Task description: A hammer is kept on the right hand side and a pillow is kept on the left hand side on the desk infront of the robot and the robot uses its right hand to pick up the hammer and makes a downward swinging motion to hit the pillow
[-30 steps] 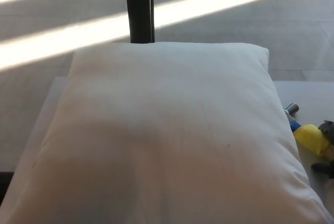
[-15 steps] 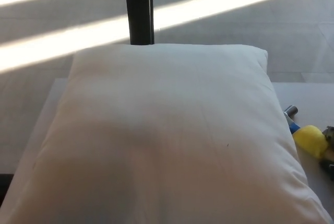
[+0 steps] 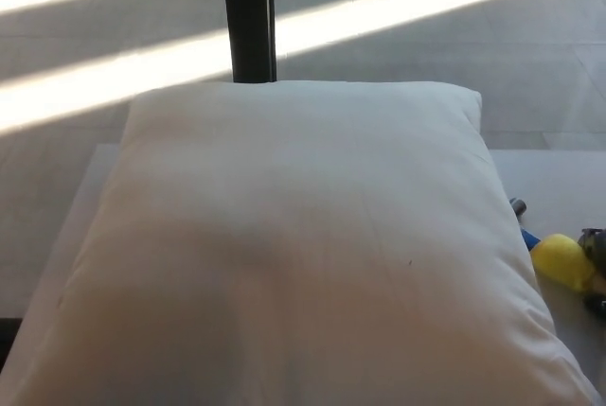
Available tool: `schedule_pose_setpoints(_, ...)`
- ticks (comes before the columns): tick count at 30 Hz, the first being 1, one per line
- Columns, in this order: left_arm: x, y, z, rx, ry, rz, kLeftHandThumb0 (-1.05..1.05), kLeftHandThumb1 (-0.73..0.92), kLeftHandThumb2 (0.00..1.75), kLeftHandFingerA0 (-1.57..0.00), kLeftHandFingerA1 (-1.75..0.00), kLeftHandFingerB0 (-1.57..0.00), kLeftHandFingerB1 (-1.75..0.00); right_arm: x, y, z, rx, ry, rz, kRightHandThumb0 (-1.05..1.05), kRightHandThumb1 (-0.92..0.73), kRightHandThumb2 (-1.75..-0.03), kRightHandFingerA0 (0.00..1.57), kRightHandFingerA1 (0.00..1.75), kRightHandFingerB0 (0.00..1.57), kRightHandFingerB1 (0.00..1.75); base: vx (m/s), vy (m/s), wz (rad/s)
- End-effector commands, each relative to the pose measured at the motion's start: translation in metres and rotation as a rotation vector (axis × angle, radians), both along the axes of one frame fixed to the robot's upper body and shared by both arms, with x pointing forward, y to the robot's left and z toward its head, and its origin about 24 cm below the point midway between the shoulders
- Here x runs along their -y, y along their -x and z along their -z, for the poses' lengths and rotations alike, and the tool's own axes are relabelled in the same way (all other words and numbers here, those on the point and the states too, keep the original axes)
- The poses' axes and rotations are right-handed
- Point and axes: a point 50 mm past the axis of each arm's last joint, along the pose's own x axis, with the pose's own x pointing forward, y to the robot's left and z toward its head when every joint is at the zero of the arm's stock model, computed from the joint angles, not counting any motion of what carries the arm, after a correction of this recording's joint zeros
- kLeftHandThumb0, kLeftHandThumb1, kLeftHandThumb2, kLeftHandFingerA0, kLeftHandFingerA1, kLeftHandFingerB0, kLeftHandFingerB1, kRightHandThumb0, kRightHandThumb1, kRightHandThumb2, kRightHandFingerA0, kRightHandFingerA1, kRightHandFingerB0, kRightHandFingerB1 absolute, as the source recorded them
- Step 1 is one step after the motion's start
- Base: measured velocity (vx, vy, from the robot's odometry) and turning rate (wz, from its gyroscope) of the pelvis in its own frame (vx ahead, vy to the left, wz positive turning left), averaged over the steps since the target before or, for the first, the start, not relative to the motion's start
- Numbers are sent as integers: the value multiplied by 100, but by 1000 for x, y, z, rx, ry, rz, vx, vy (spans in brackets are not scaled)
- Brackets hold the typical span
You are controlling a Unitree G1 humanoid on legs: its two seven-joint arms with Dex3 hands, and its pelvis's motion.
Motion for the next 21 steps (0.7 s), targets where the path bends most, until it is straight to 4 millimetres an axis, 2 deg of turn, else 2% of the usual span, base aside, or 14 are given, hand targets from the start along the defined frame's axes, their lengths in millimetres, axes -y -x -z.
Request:
schedule_pose_setpoints(1,-3,-1,-4,36,-9,-8,-63,73,62,-74,-61,-64,-51,28,48,55,-379,116,97,-41,-83,-66,65,132,60,61,0,0,0)
schedule_pose_setpoints(2,-3,-1,-4,36,-8,-7,-62,73,62,-73,-60,-63,-51,28,48,55,-365,124,92,-42,-86,-67,63,129,61,63,0,0,0)
schedule_pose_setpoints(6,-3,-2,-4,37,-1,12,-64,72,62,-75,-58,-66,-50,30,52,56,-238,125,60,-47,-84,-68,73,170,63,91,0,0,0)
schedule_pose_setpoints(8,-3,-2,-4,23,-21,17,-63,72,61,-73,-60,-63,-51,30,54,57,-174,79,92,-47,-87,-69,74,172,66,98,0,0,0)
schedule_pose_setpoints(9,-3,-1,-3,59,32,-43,-61,70,61,-71,-62,-63,-52,30,55,57,-148,79,89,-45,-87,-68,76,173,61,125,0,0,0)
schedule_pose_setpoints(10,-3,-2,-4,49,18,-12,-62,75,62,-67,-63,-59,-52,30,55,57,-150,80,90,-44,-84,-68,76,172,61,113,0,0,0)
schedule_pose_setpoints(11,-3,-2,-5,35,-4,29,-62,74,63,-68,-62,-59,-52,30,55,57,-150,61,102,-46,-89,-71,72,168,62,125,0,0,0)
schedule_pose_setpoints(15,-4,-1,-4,35,-7,-19,-61,72,62,-75,-60,-65,-52,32,55,57,-88,-74,211,-48,-88,-66,79,161,65,120,0,0,0)
schedule_pose_setpoints(16,-4,0,-4,42,1,-20,-59,73,62,-72,-64,-62,-54,33,55,56,-83,-108,238,-48,-86,-71,74,168,61,142,0,0,0)
schedule_pose_setpoints(17,-3,0,-4,54,14,-20,-59,73,62,-72,-64,-62,-54,35,54,55,-75,-159,279,-48,-86,-71,74,168,61,142,0,0,0)
schedule_pose_setpoints(18,-4,-1,-4,27,-2,-3,-61,74,62,-74,-62,-63,-51,36,53,53,-34,-289,379,-47,-86,-69,68,144,27,62,0,0,0)
schedule_pose_setpoints(19,-4,0,-5,28,-4,10,-61,75,62,-72,-64,-61,-52,37,52,52,-14,-419,455,-38,-87,-65,52,116,27,43,0,0,0)
schedule_pose_setpoints(20,-4,0,-5,37,1,-2,-60,71,61,-73,-63,-64,-54,41,51,49,17,-516,544,-40,-92,-68,58,105,37,59,0,0,0)
schedule_pose_setpoints(21,-4,1,-4,52,14,-30,-61,71,61,-70,-64,-64,-54,46,50,46,62,-616,649,-42,-91,-69,58,140,40,109,0,0,0)
